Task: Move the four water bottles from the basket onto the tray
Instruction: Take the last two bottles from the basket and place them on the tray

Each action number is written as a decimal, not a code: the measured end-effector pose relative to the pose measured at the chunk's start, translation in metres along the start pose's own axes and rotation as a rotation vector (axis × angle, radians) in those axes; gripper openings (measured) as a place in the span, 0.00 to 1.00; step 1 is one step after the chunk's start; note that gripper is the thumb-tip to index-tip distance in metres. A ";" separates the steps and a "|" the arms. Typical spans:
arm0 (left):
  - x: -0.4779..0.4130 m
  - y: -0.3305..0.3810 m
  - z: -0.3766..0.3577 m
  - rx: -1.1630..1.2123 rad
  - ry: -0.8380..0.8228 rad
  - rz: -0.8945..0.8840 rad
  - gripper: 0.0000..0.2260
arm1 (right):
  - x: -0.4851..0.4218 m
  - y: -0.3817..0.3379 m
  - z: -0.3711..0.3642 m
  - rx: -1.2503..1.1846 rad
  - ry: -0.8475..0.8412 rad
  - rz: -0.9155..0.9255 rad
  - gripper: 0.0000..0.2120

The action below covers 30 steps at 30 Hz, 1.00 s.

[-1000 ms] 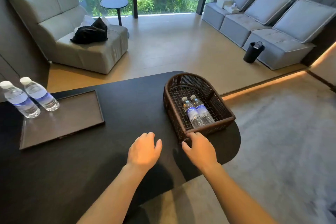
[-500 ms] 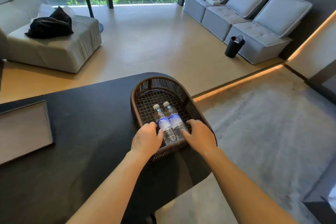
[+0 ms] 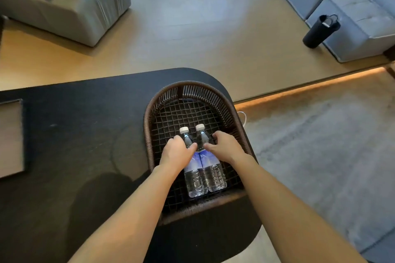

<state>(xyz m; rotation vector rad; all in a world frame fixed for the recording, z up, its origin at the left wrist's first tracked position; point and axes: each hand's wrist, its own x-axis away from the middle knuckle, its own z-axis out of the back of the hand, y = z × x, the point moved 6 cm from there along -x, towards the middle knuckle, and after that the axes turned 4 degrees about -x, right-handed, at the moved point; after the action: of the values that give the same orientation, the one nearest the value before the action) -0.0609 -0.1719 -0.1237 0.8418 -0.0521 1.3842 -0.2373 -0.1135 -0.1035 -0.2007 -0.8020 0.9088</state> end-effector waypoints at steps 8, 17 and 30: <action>-0.017 -0.006 -0.009 0.130 -0.060 0.096 0.18 | -0.028 0.007 -0.012 -0.165 -0.099 -0.036 0.23; 0.007 -0.010 0.003 0.422 -0.045 0.034 0.13 | -0.002 0.005 -0.003 -0.230 -0.042 0.005 0.20; 0.107 -0.004 0.041 0.532 0.166 -0.338 0.20 | 0.127 -0.018 0.019 -0.350 0.330 0.317 0.24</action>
<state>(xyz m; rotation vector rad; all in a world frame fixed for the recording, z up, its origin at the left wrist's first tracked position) -0.0143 -0.1046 -0.0431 1.1088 0.5846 1.1511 -0.1945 -0.0303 -0.0137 -0.7817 -0.6239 0.9928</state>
